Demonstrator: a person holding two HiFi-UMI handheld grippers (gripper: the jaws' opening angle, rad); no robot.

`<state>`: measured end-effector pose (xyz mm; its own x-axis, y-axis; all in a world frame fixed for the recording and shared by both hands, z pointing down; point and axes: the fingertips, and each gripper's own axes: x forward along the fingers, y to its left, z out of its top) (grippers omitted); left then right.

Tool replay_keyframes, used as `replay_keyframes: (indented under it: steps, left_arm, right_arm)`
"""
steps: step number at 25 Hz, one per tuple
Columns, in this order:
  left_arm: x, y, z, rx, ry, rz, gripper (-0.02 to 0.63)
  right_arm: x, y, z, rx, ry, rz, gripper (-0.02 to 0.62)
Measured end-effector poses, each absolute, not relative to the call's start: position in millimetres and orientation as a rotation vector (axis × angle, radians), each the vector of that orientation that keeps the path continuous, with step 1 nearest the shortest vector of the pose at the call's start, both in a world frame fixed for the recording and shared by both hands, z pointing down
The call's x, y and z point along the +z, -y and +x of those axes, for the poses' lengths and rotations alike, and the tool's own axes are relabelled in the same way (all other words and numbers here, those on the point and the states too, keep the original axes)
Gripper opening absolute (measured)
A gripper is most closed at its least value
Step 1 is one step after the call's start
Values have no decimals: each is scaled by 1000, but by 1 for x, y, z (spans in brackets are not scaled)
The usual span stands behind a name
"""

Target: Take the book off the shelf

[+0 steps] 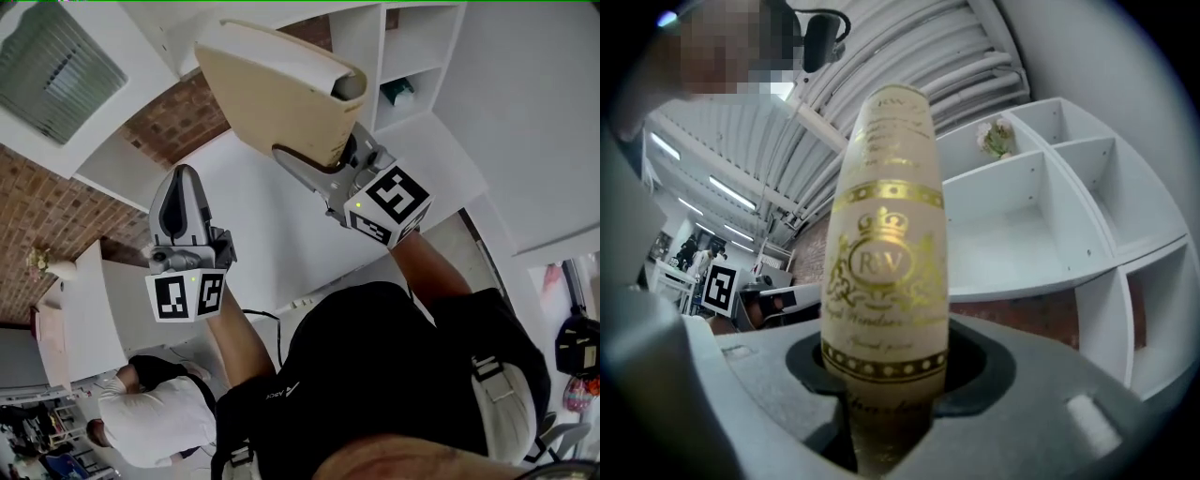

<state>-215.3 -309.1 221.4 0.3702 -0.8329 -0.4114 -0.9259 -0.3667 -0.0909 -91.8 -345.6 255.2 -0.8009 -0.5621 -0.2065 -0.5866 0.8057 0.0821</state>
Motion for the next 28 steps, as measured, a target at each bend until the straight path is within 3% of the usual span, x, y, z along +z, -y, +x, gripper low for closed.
replay_keyframes:
  steps: [28]
  left_arm:
    - [224, 307, -223, 400, -1601, -2291, -2]
  right_arm:
    - [281, 349, -96, 167, -2874, -886, 207]
